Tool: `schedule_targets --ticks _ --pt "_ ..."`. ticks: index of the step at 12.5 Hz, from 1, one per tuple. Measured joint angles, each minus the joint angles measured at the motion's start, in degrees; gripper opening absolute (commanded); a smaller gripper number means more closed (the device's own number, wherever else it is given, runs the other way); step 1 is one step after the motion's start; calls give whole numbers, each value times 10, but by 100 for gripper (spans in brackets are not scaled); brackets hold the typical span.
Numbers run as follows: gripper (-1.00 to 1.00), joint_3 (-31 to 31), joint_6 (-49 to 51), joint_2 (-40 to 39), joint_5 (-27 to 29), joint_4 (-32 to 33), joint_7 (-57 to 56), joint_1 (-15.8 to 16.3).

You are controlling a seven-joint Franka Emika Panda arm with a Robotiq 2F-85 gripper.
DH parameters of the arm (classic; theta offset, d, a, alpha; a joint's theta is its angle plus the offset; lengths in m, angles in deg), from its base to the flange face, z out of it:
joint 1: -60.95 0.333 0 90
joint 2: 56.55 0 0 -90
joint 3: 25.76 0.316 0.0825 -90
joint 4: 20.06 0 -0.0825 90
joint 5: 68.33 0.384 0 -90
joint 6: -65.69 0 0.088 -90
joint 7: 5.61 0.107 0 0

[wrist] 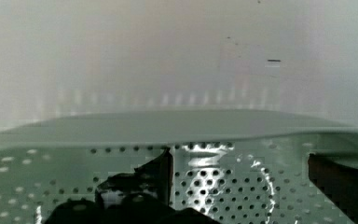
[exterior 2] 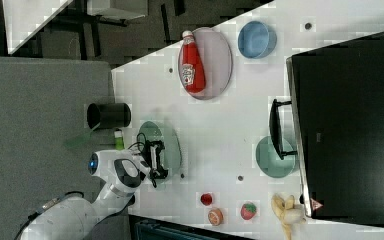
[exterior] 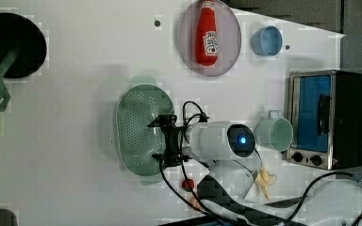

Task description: Drag strainer left to right.

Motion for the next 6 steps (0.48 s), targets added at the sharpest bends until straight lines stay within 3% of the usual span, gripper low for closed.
schedule_targets --ticks 2,6 --pt "100 -16 -2 8 -7 2 3 9" --pt "100 -28 -2 22 -20 8 5 -4"
